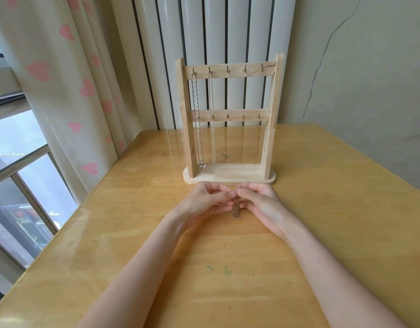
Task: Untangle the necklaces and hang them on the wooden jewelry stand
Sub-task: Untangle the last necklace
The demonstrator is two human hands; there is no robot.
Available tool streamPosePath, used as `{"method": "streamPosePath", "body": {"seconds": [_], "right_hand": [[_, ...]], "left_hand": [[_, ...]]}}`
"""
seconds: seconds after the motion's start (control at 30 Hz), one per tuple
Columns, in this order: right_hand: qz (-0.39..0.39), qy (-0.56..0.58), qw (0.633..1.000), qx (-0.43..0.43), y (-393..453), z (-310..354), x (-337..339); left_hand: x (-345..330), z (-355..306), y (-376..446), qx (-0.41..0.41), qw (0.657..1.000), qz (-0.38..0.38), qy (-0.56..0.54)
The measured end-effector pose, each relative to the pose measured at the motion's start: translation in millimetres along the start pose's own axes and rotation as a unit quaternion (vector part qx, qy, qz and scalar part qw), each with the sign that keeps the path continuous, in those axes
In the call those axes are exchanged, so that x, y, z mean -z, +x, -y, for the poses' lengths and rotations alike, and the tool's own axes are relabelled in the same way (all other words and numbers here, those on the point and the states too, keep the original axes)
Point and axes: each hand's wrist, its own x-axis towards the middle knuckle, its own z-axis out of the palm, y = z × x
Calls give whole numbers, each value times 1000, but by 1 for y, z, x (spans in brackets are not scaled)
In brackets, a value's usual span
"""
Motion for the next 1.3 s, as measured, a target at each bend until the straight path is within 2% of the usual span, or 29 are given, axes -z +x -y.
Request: {"method": "streamPosePath", "body": {"seconds": [0.13,0.3,0.53,0.67,0.77,0.87,0.93,1.07,1.3], "right_hand": [[25,0,1000,-14,-1,1,2],[-3,-45,999,-6,0,-1,-3],[13,81,996,-18,2,1,-3],[22,114,993,-32,6,-2,-1],[6,116,993,-31,5,-3,0],[-49,137,989,-15,4,-1,1],[-70,95,993,9,5,-2,3],[-79,-66,994,38,5,-7,0],[-99,-248,960,81,5,-4,-2]], "left_hand": [[-3,-2,-2,-11,999,-17,31],[-8,-2,-1,-32,997,-34,67],[-8,0,-1,-31,998,1,-57],[-7,1,1,-19,992,10,-121],[-8,2,3,-10,991,-16,-129],[-6,1,4,-22,993,-68,-91],[-6,1,4,-37,994,-86,-57],[-7,3,3,-59,992,-106,46],[-6,6,5,-70,982,-113,133]]}}
